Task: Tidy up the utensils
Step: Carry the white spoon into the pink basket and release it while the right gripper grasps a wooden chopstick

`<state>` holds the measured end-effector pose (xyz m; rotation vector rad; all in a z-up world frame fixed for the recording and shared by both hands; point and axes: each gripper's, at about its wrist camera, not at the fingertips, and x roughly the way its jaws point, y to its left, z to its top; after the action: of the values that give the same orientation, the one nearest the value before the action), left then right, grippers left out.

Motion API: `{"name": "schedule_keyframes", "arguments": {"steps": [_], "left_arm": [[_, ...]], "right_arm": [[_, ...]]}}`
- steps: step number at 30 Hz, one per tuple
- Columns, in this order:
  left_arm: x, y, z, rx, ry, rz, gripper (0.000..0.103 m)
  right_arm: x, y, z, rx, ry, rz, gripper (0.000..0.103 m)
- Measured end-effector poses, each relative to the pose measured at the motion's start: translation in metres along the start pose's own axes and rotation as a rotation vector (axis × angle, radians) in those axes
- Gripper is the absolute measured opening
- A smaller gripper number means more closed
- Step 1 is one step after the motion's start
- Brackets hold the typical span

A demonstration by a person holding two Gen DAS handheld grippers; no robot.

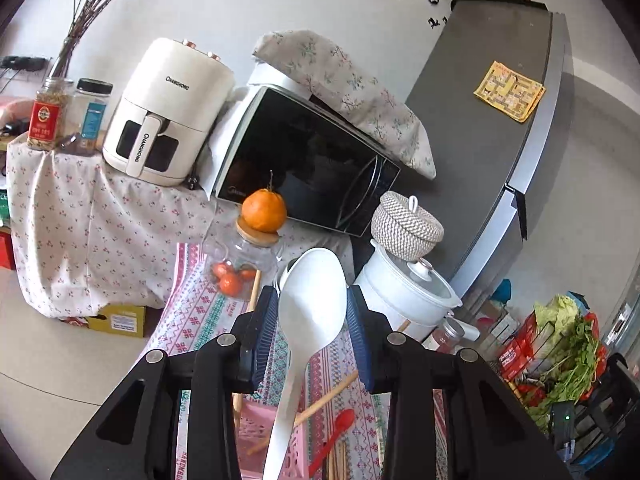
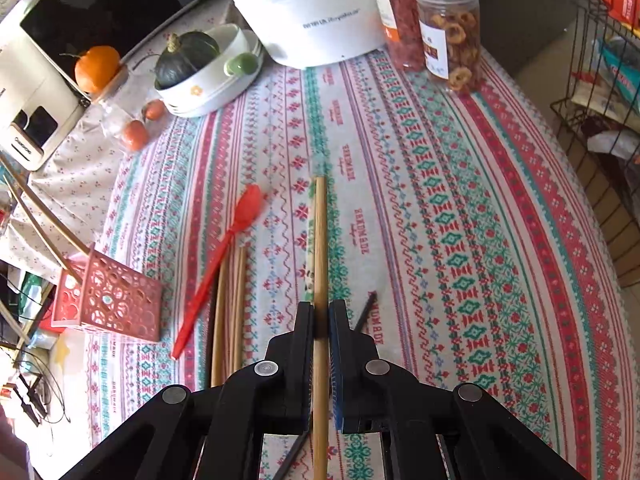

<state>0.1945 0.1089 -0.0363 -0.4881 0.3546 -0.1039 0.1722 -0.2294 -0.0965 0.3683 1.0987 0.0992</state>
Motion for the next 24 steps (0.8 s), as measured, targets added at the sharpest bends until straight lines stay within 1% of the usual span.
{"name": "schedule_keyframes", "arguments": {"steps": [4, 8, 14, 18, 22, 24], "left_arm": [[0.018, -0.002, -0.002, -0.007, -0.04, 0.008, 0.037], [0.029, -0.01, -0.016, 0.048, -0.049, 0.014, 0.037], [0.041, -0.009, -0.037, 0.118, -0.01, 0.043, 0.037], [0.045, -0.005, -0.045, 0.129, 0.05, 0.042, 0.038], [0.043, -0.003, -0.047, 0.131, 0.089, 0.059, 0.047], [0.04, -0.003, -0.046, 0.137, 0.108, 0.07, 0.048]], "right_arm": [[0.001, 0.006, 0.003, -0.009, -0.015, 0.01, 0.005], [0.002, 0.006, 0.006, -0.009, -0.024, 0.016, 0.005], [0.002, 0.005, 0.009, -0.004, -0.036, 0.012, 0.005], [-0.001, 0.007, 0.009, -0.012, -0.045, 0.014, 0.005], [-0.008, 0.012, 0.007, -0.02, -0.061, 0.029, 0.005], [-0.012, 0.014, 0.006, -0.023, -0.072, 0.035, 0.005]]}}
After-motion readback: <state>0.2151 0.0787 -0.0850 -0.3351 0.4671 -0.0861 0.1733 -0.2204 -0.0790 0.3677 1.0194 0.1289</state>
